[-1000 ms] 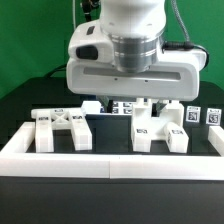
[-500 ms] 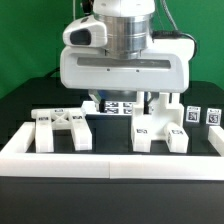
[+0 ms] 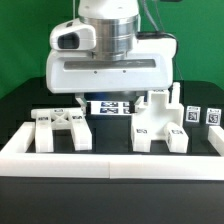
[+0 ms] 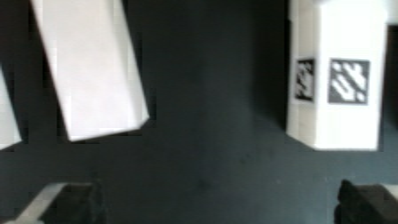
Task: Assemble chair
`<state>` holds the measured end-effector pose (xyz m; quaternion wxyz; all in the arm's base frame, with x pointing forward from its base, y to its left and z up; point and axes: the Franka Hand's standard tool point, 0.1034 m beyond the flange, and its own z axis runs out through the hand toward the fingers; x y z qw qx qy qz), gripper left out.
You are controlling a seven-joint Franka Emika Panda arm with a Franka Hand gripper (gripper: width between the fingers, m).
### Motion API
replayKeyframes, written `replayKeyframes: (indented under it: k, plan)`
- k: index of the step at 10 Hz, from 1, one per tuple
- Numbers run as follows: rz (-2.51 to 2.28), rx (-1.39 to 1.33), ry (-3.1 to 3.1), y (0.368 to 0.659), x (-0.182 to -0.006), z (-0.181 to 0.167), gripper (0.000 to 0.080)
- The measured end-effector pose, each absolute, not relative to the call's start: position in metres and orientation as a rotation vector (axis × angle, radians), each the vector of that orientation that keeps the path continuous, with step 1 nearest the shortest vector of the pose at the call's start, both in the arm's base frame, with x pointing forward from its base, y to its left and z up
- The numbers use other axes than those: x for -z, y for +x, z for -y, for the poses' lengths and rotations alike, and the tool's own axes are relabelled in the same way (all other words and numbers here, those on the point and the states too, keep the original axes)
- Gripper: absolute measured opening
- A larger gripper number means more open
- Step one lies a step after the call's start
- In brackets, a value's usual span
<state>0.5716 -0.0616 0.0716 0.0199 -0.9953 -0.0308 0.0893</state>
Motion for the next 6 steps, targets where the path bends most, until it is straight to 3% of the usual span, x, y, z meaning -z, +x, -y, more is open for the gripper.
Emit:
replayKeyframes:
  k: [3, 6]
  plan:
    - [0.207, -0.241, -3.079, 0.562, -0.069, 0.089, 0.0649]
    - [0.213, -0.208, -3.089, 0.565, -0.068, 0.090, 0.0649]
